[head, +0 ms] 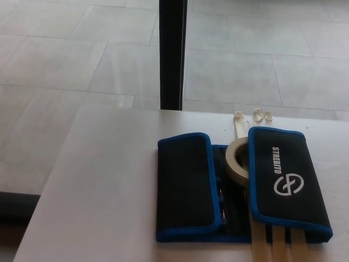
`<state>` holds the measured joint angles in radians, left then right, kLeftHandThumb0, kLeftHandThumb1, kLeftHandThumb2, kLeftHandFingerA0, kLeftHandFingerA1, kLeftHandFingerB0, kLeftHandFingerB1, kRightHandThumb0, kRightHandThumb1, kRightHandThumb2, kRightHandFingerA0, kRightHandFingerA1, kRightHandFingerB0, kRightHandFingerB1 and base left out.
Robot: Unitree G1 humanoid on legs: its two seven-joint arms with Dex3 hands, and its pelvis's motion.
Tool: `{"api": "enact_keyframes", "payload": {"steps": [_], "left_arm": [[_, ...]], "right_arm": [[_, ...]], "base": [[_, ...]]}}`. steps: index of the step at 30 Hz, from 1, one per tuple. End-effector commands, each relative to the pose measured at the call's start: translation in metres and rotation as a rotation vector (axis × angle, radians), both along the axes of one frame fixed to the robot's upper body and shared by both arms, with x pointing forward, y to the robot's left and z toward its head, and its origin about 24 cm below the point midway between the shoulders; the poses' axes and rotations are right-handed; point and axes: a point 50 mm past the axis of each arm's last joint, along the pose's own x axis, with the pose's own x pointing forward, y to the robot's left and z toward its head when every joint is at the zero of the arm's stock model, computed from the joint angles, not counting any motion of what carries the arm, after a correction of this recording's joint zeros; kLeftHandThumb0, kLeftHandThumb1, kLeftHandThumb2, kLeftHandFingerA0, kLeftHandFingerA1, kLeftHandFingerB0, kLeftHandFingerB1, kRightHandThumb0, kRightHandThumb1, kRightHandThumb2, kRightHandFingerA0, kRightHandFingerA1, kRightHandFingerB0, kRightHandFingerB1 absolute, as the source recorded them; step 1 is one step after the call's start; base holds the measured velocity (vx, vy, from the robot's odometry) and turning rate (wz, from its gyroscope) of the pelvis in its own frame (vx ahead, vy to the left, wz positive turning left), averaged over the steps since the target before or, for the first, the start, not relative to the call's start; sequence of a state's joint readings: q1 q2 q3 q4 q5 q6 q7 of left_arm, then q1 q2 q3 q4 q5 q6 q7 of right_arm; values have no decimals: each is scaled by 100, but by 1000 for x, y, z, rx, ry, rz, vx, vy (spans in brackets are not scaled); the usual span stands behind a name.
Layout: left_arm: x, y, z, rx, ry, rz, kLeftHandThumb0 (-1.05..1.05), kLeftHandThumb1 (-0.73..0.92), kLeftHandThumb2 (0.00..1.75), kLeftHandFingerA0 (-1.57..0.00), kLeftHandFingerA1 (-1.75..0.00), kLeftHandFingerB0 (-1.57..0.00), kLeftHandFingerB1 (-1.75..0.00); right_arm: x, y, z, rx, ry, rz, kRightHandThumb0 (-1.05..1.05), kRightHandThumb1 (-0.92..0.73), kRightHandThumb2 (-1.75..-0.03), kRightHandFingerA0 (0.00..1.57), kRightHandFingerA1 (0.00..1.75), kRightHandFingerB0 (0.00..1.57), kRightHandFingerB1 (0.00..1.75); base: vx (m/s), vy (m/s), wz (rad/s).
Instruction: The robot uses its right hand to open a black folded toolkit cover kept in the middle of the desk
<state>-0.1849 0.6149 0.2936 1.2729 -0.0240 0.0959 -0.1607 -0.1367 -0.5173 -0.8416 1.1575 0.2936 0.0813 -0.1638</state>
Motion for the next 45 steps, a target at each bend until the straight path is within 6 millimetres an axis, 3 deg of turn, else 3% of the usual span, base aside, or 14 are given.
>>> {"api": "enact_keyframes", "payload": {"steps": [1, 7, 8, 9, 11, 12, 13, 19, 21, 23, 29, 36, 37, 45], "left_arm": [[0, 3, 4, -14, 2, 9, -105, 24, 138, -39, -102, -8, -88], [0, 3, 3, -20, 2, 7, -105, 22, 138, -41, -105, -13, -92], [0, 3, 4, -18, 2, 2, -102, 22, 138, -42, -106, -19, -95], [0, 3, 4, -18, 3, -2, -105, 17, 135, -38, -105, -10, -92], [0, 3, 4, -19, 4, -3, -105, 17, 135, -38, -105, -10, -92], [0, 3, 4, -16, 3, -10, -105, 17, 138, -39, -120, -30, -120], [0, 3, 4, -10, 8, -27, -105, 23, 136, -44, -108, -30, -103], [1, 2, 3, -14, 4, -11, -103, 23, 136, -37, -103, -12, -91], [2, 2, 3, -22, -5, 5, -104, 23, 138, -47, -109, -23, -98], [2, 2, 4, -19, -4, -6, -105, 21, 138, -37, -104, -15, -94], [2, 3, 5, -16, 2, -27, -105, 25, 140, -39, -108, -24, -101], [4, 3, 5, 7, 20, -14, -105, 23, 138, -40, -103, -17, -92], [4, 3, 6, 2, 14, -16, -105, 23, 140, -41, -106, -14, -94], [3, 4, 6, -10, 5, -3, -104, 18, 137, -36, -103, -17, -95]], "right_arm": [[-4, -8, 7, 47, -5, -134, -47, -56, -98, 71, 155, 49, 110], [8, -22, 31, 53, -159, -316, -48, -57, -98, 105, 175, 52, 148], [11, -24, 35, 38, -195, -321, -51, -60, -98, 71, 175, 16, 132], [24, -30, 52, -24, -299, -274, -72, -69, -77, 91, 175, 58, 154], [28, -32, 57, -40, -328, -257, -72, -69, -77, 91, 175, 58, 154], [34, -33, 65, -61, -368, -234, -88, -53, -104, 64, 119, 28, 87], [47, -35, 80, -105, -445, -173, -82, -77, -57, 22, 122, 0, 103], [98, -14, 133, -283, -628, 134, -83, -68, -61, 13, 80, 17, 72], [118, 16, 156, -425, -638, 365, -87, -61, -104, 25, 70, 27, 61], [127, 35, 165, -470, -663, 488, -80, -73, -62, 28, 75, 29, 55], [155, 112, 181, -659, -586, 884, -62, -61, -88, 19, 54, 15, 43], [173, 194, 159, -881, -430, 1388, -63, -64, -61, 5, 42, 20, 30], [175, 203, 154, -905, -426, 1456, -36, -43, -99, 5, 55, 0, 48], [181, 236, 127, -1112, -223, 1772, -58, -39, -71, 8, 50, 15, 39]], "base": [[0, 0, 0], [0, 0, 0], [0, 0, 0], [0, 0, 0], [0, 0, 0], [0, 0, 0], [0, 0, 0], [0, 0, 0], [0, 0, 0], [0, 0, 0], [0, 0, 0], [0, 0, 0], [0, 0, 0], [0, 0, 0]]}}
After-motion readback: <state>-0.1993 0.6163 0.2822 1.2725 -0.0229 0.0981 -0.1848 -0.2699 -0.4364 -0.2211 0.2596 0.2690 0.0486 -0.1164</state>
